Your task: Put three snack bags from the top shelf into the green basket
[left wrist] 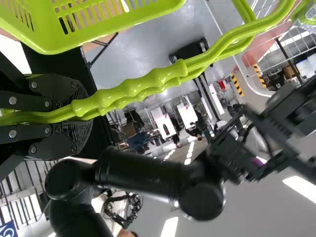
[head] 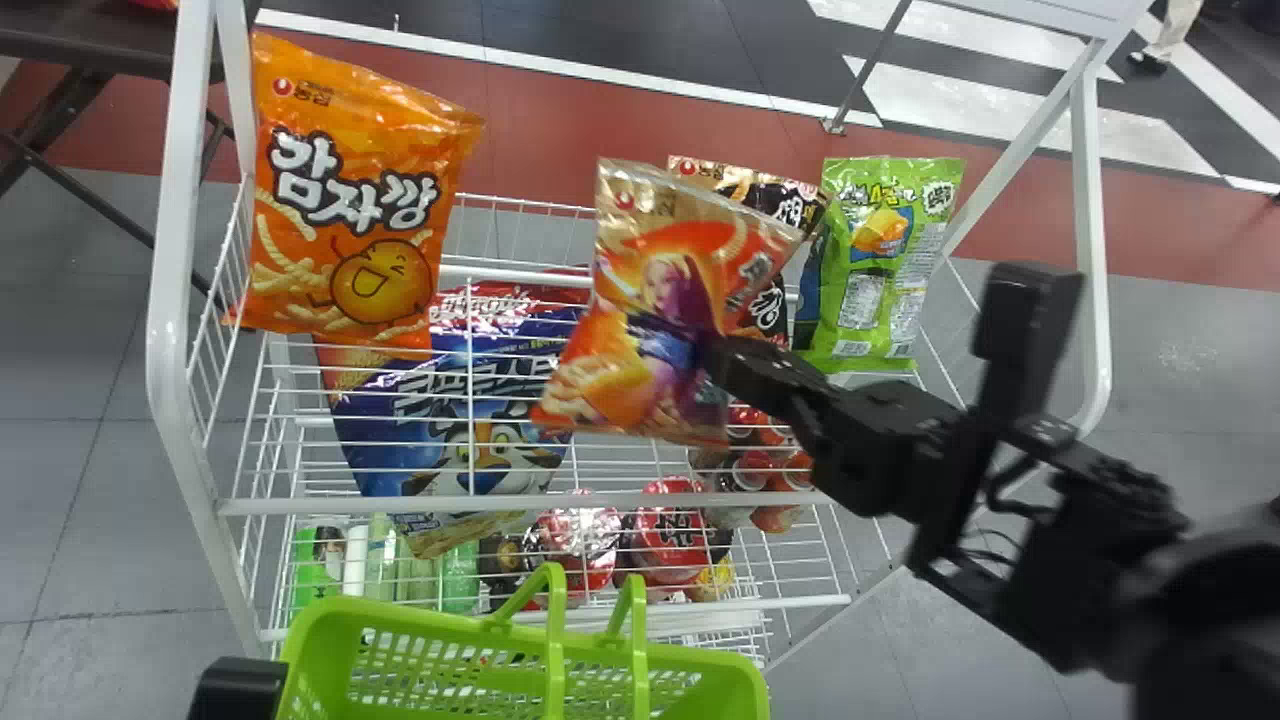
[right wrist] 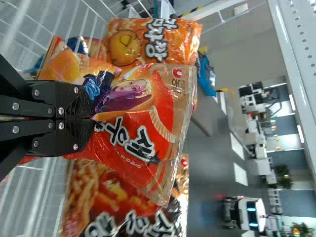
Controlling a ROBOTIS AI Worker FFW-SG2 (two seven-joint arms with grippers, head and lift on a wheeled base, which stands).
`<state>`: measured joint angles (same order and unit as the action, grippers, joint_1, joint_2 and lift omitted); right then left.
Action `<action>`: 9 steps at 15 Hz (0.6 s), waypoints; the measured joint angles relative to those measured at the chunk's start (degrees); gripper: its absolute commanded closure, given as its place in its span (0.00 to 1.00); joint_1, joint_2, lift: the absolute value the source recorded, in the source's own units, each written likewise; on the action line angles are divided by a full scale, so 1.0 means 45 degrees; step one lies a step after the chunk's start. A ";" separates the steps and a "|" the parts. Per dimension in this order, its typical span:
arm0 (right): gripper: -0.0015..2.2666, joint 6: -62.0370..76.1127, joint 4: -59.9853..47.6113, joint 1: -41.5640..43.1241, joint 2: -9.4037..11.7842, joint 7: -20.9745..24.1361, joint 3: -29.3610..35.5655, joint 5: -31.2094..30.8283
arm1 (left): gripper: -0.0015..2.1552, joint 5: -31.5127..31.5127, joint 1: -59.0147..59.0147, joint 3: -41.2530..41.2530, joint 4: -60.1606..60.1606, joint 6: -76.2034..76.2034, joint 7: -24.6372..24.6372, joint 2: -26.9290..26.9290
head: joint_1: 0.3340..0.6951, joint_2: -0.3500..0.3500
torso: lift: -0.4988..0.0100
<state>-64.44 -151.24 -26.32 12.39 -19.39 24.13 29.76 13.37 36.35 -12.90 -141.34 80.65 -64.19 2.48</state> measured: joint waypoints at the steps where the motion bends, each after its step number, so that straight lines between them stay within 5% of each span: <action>1: 0.99 -0.0661 -0.0457 -0.0269 -0.0049 -0.0230 0.0769 0.0323 | 0.70 0.0073 -0.0009 0.0157 0.0020 -0.0110 0.0004 -0.0041 | 1.00 0.00 | 0.89; 9: 0.99 -0.5491 -0.1418 -0.1471 -0.0001 -0.2555 0.5399 0.4317 | 0.70 0.0483 -0.0013 0.1079 -0.0041 -0.0688 0.0023 -0.0363 | 1.00 0.00 | 0.89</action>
<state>-89.15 -157.62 -32.94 12.39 -30.89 48.42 49.19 15.55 36.30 -8.04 -141.52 77.55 -64.09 0.85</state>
